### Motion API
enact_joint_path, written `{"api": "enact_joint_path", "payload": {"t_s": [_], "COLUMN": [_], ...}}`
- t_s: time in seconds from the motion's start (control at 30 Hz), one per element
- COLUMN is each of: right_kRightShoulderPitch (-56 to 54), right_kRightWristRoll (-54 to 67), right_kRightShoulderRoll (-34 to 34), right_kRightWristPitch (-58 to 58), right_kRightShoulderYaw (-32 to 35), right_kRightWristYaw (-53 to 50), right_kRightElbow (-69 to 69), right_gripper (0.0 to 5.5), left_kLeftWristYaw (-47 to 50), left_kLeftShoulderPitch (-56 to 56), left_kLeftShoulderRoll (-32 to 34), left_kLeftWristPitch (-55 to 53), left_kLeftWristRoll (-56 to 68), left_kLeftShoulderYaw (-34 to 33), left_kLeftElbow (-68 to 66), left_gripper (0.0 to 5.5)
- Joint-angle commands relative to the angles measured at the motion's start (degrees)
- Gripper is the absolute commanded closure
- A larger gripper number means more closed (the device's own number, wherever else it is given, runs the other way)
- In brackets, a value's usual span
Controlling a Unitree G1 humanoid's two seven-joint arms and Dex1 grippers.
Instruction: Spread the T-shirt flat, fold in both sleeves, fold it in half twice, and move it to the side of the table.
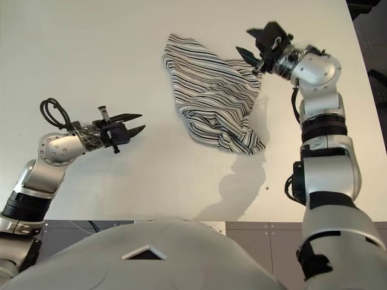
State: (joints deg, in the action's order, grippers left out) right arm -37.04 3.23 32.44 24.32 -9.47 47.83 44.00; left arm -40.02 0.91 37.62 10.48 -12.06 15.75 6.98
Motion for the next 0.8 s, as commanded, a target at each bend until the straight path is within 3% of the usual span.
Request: {"api": "enact_joint_path", "payload": {"t_s": [0.03, 0.17, 0.27, 0.4, 0.63, 0.8], "right_kRightShoulderPitch": [24.7, 46.0, 52.9, 47.5, 41.8, 39.3], "right_kRightWristRoll": [7.5, 12.7, 13.7, 1.6, -8.0, -11.5], "right_kRightShoulderRoll": [14.1, 23.0, 26.0, 22.9, 20.1, 17.2], "right_kRightWristPitch": [-1.5, -1.8, -2.9, 5.0, 12.8, 11.8], "right_kRightShoulderYaw": [-1.2, 4.7, 6.5, 3.8, 1.5, -4.1], "right_kRightWristYaw": [14.5, 19.7, 21.4, 18.0, 11.8, 11.7], "right_kRightElbow": [-35.9, -50.4, -56.0, -47.1, -35.1, -26.7], "right_gripper": [3.56, 3.56, 3.56, 3.56, 3.56, 3.56], "left_kLeftWristYaw": [2.3, 4.3, 6.1, 6.6, 6.2, 5.7], "left_kLeftShoulderPitch": [3.2, 5.8, 7.6, 7.5, 7.3, 6.9], "left_kLeftShoulderRoll": [0.1, -0.2, -0.8, -2.0, -1.6, -1.5], "left_kLeftWristPitch": [0.8, 1.0, 0.7, 0.7, 0.9, 1.0], "left_kLeftWristRoll": [-1.2, -2.2, -2.8, -3.9, -3.9, -4.1], "left_kLeftShoulderYaw": [-0.7, -0.7, -0.6, 0.6, 0.3, 0.8], "left_kLeftElbow": [-1.0, -1.0, -0.6, -0.4, -0.4, -0.4], "left_gripper": [4.15, 4.15, 4.15, 4.15, 4.15, 4.15]}}
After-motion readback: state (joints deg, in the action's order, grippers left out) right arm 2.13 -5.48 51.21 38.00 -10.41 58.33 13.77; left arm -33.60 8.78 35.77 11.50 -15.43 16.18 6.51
